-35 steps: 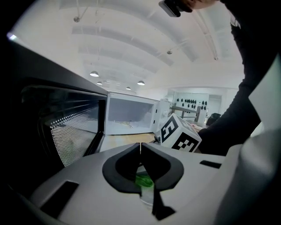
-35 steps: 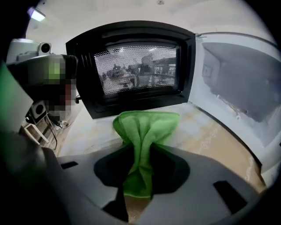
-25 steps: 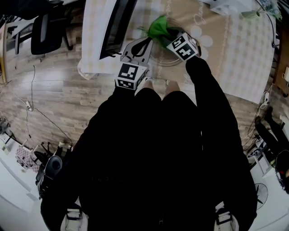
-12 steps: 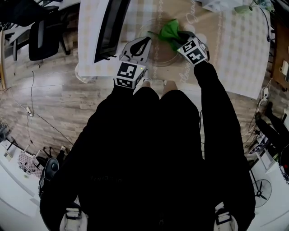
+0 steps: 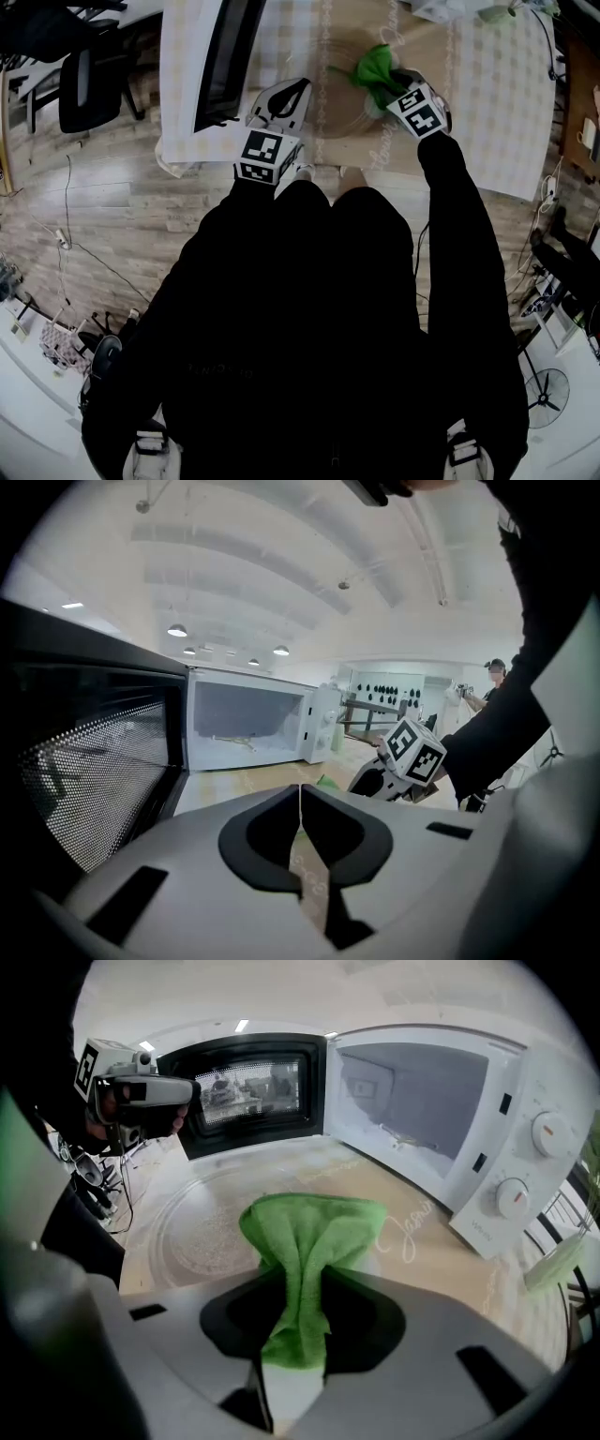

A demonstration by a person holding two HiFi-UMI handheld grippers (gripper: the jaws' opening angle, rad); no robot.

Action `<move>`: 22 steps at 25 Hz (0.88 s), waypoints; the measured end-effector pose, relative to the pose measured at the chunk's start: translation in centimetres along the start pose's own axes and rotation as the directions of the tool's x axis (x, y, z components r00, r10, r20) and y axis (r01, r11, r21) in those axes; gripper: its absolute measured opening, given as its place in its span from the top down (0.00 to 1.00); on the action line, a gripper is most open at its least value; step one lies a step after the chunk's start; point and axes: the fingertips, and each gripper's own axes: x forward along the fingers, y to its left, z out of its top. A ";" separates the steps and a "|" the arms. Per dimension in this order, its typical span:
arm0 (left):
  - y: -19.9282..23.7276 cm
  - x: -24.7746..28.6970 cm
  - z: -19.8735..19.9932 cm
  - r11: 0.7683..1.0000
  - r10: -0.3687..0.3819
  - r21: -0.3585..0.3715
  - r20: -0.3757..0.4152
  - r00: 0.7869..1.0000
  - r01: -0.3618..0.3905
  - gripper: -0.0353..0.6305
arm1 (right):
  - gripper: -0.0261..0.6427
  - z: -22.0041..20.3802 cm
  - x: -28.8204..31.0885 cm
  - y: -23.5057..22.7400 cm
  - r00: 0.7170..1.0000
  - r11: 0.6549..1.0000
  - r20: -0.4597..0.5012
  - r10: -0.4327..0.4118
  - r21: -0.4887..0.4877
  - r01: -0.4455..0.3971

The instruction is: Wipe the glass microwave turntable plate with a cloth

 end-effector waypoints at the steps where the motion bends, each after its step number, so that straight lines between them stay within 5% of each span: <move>1: 0.0 -0.1 0.0 1.000 0.001 -0.001 0.000 1.000 -0.001 0.91 | 0.77 -0.6 -0.2 -0.4 1.000 1.000 -0.023 -0.015 -0.009 0.014; 4: 0.1 -0.5 0.0 1.000 0.001 -0.002 0.002 1.000 -0.001 0.91 | 0.77 -2.9 -0.8 -1.4 0.995 0.999 -0.083 -0.051 -0.013 0.050; 10: 0.3 -1.4 -0.3 1.000 0.000 -0.004 0.003 1.000 0.000 0.91 | 0.77 -2.5 -2.6 -1.6 0.997 0.998 -0.039 -0.060 0.019 0.061; 22: 1.1 -4.7 -1.6 1.000 0.016 -0.012 -0.003 1.000 -0.016 0.91 | 0.77 8.5 -2.3 4.8 0.988 0.996 0.150 0.041 -0.081 -0.029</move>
